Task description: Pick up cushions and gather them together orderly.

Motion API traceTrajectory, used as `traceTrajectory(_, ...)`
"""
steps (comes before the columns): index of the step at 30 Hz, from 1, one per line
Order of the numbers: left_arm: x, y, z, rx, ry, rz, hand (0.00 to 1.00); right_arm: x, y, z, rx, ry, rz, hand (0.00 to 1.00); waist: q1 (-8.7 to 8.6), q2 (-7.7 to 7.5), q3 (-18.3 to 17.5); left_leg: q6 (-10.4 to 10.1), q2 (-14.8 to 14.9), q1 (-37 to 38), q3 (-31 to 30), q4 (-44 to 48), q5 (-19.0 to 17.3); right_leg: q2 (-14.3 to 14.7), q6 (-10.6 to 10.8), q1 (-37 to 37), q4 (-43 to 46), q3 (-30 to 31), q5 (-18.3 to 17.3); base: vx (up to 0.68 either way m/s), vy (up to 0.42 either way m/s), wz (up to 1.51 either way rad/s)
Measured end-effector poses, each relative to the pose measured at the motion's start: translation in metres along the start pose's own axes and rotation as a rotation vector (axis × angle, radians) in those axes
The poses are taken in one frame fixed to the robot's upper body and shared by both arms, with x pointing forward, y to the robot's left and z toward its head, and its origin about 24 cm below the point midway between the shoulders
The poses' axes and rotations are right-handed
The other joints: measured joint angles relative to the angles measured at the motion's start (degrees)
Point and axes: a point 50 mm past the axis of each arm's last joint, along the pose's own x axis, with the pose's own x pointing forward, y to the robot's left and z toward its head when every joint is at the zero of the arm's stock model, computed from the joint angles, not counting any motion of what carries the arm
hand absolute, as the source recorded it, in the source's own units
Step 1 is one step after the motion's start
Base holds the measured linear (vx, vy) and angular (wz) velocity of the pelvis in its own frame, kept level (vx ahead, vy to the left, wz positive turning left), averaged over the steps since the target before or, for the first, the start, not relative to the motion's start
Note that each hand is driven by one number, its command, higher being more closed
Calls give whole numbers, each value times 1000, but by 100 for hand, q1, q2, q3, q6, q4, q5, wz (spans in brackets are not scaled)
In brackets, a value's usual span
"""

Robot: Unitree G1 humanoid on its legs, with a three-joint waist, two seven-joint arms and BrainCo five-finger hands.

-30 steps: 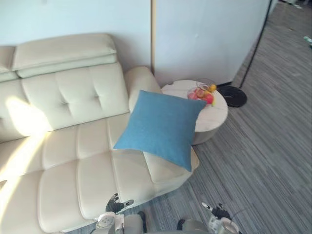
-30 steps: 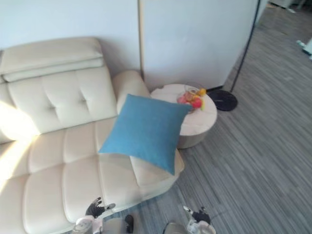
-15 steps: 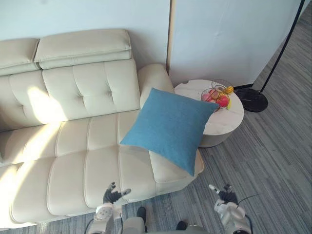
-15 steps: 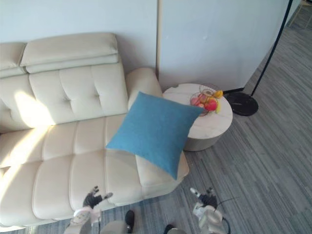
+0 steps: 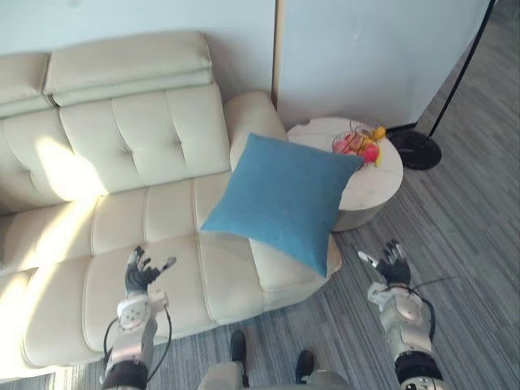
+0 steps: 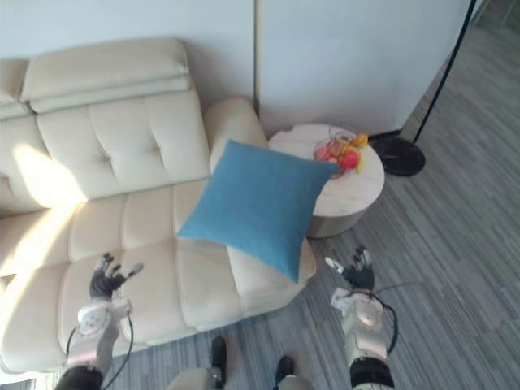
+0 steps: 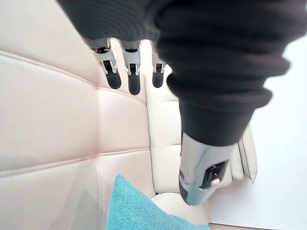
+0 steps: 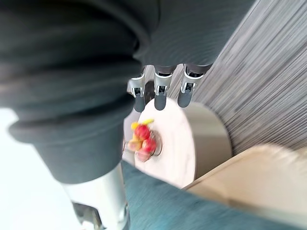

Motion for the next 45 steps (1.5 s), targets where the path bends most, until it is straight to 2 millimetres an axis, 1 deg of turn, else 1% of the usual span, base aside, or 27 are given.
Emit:
traceTrajectory(1,11,-5,19,-10,-57,-3,0,7,9,12,17,-40,16,0,4,-33,117,2,11,-149,1,65,1,5,-19,-118,3,0,22,73,-16,-1)
traceTrajectory(2,16,-7,27,-14,-83,-6,0,10,13,17,22,-56,24,0,1,-49,161,3,16,-225,-1,100,1,8,-19,-170,1,-1,31,38,-10,-3)
traceTrajectory(3,25,-13,48,-21,-147,-16,0,16,22,28,34,-91,38,0,2,-82,283,3,25,-333,0,131,1,14,-26,-273,1,2,49,0,0,0)
traceTrajectory(4,29,-16,57,-24,-175,-18,0,19,25,34,39,-107,41,0,4,-88,338,3,27,-389,-1,153,1,14,-28,-322,7,3,51,0,0,0)
traceTrajectory(6,43,-26,89,-54,-255,-28,0,27,36,52,65,-164,47,0,9,-105,535,6,35,-633,-1,277,-1,11,-40,-515,29,21,84,0,0,0)
traceTrajectory(8,49,-29,104,-57,-286,-24,0,31,40,63,94,-190,45,0,10,-107,622,8,48,-780,15,321,-2,14,-52,-668,39,59,114,1,7,-11)
traceTrajectory(9,54,-31,116,-65,-310,-18,0,35,42,72,105,-215,40,0,15,-107,790,43,61,-849,27,419,-29,15,-53,-739,104,101,116,-5,12,-13)
traceTrajectory(10,56,-31,122,-67,-320,-18,0,36,43,77,105,-227,39,0,14,-106,867,63,67,-907,30,492,-48,13,-53,-777,144,112,116,-46,16,-14)
traceTrajectory(12,63,-29,141,-71,-353,-4,0,41,47,92,123,-269,36,0,15,-108,937,88,110,-1275,69,697,-99,22,-61,-1177,304,208,126,-79,13,-20)
traceTrajectory(14,65,-31,151,-81,-374,-5,0,42,50,96,143,-282,35,0,35,-117,1065,88,130,-1314,135,735,-100,31,-59,-1246,336,279,159,-68,17,-19)
traceTrajectory(15,67,-35,161,-81,-394,-14,0,42,52,99,157,-286,33,0,41,-112,1193,97,166,-1420,161,899,-188,43,-60,-1299,362,299,178,-87,19,-15)
traceTrajectory(16,68,-36,165,-83,-404,-16,0,42,53,99,159,-289,34,0,42,-116,1195,81,190,-1510,169,958,-220,55,-64,-1385,391,312,187,-117,17,-13)
traceTrajectory(19,69,-43,190,-117,-462,-24,0,41,56,99,176,-290,38,0,57,-122,1223,83,268,-1945,187,1160,-231,107,-83,-1777,430,350,292,-86,-1,-11)
traceTrajectory(20,69,-45,194,-118,-471,-28,0,41,57,99,183,-289,41,0,60,-121,1256,83,284,-1995,188,1222,-233,116,-87,-1805,430,353,305,-69,-12,-12)
traceTrajectory(21,68,-49,201,-117,-489,-39,0,41,60,100,190,-291,48,0,62,-117,1335,72,312,-2039,189,1280,-244,135,-92,-1828,430,358,327,-49,-19,-10)
traceTrajectory(23,67,-57,214,-115,-522,-64,0,39,70,104,215,-305,72,0,58,-125,1349,48,385,-2255,195,1415,-273,185,-109,-1983,421,365,375,-49,-29,-10)
traceTrajectory(25,64,-65,233,-135,-567,-88,0,34,90,113,259,-334,137,0,64,-138,1366,50,490,-2562,205,1583,-284,272,-116,-2196,355,388,497,-28,-46,-15)
traceTrajectory(26,64,-68,236,-140,-575,-94,0,32,96,114,268,-337,156,0,64,-148,1373,48,519,-2620,211,1624,-286,299,-121,-2225,314,399,533,-10,-52,-15)
traceTrajectory(28,61,-80,243,-166,-586,-126,0,25,113,114,287,-338,212,0,65,-161,1385,36,582,-2738,214,1682,-294,349,-126,-2271,216,398,605,5,-48,-9)
traceTrajectory(30,57,-100,242,-197,-573,-169,0,19,132,115,288,-335,272,0,61,-161,1385,35,616,-2813,215,1709,-295,375,-95,-2333,213,400,628,23,-54,-4)
traceTrajectory(31,56,-104,241,-204,-565,-174,0,18,136,115,289,-334,284,0,61,-163,1386,35,623,-2827,214,1711,-295,382,-90,-2341,208,398,632,33,-55,0)
traceTrajectory(32,56,-111,238,-218,-547,-176,0,14,145,117,297,-340,313,0,59,-163,1386,23,648,-2885,191,1754,-303,401,-86,-2368,207,379,635,24,-38,1)
traceTrajectory(34,56,-113,239,-224,-550,-178,0,10,148,121,306,-357,330,0,58,-164,1386,-2,676,-2951,184,1808,-325,422,-77,-2414,206,377,641,18,-36,-2)
traceTrajectory(35,55,-113,241,-224,-556,-177,100,8,152,125,310,-374,349,0,59,-171,1390,-2,685,-3001,177,1818,-324,433,-79,-2457,201,371,656,24,-42,-5)
traceTrajectory(36,56,-114,242,-223,-554,-177,100,6,158,127,302,-380,372,100,62,-199,1405,-3,692,-3009,186,1819,-323,438,-77,-2471,200,380,667,27,-41,-2)
traceTrajectory(39,55,-121,239,-218,-545,-188,100,1,170,133,292,-398,420,100,66,-201,1406,-3,689,-3011,185,1819,-323,437,-66,-2468,192,380,677,33,-34,0)
traceTrajectory(45,54,-120,241,-252,-547,-169,100,2,173,143,297,-422,416,100,70,-202,1405,-1,681,-3007,178,1817,-320,442,-64,-2381,28,372,771,32,-28,0)
